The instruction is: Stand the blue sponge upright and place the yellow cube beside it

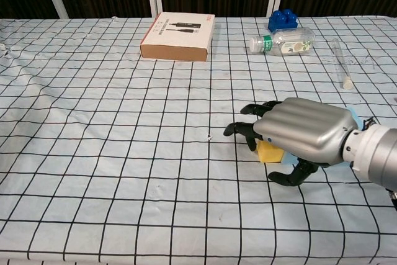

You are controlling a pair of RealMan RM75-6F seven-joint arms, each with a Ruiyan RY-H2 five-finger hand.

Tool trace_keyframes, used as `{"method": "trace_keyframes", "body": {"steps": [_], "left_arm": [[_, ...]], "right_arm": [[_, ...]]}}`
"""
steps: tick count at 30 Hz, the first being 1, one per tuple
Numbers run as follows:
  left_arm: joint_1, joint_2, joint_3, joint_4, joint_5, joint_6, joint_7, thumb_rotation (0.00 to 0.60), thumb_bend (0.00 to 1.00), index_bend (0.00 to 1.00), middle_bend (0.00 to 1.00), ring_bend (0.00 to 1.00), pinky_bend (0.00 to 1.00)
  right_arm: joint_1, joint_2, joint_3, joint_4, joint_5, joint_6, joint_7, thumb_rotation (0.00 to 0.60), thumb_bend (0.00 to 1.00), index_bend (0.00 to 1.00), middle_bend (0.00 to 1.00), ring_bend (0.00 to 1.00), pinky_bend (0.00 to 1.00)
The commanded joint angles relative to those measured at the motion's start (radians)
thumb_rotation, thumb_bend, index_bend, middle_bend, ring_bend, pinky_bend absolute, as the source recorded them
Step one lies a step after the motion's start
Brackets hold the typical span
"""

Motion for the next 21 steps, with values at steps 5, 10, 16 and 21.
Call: {"method": "trace_keyframes", "body": {"steps": [5,10,16,21], "left_arm": [[0.000,0.000,-0.001,0.001,-0.001,0.001,-0.002,0.600,0.11,0.16,0.06,0.00,0.00],[0.000,0.001,0.003,0.000,0.005,-0.002,-0.004,0.600,0.11,0.16,0.06,0.00,0.00],[0.000,0.002,0.006,-0.001,0.012,-0.001,-0.008,0.600,0.11,0.16,0.06,0.00,0.00],[-0.002,0.002,0.007,-0.002,0.013,-0.004,-0.008,0.600,0.11,0.16,0.06,0.00,0.00]], "right_arm": [[-0.004,0.030,0.021,-0.050,-0.042,0.034,0.014,0.600,0.31,0.13,0.19,0.00,0.12],[-0.028,0.130,0.060,-0.148,-0.062,0.111,0.026,0.600,0.28,0.08,0.15,0.00,0.12],[-0.103,0.393,0.148,-0.296,-0.033,0.241,0.156,0.600,0.27,0.05,0.14,0.00,0.12],[-0.214,0.610,0.148,-0.319,-0.046,0.303,0.382,0.600,0.27,0.00,0.09,0.00,0.12]]}}
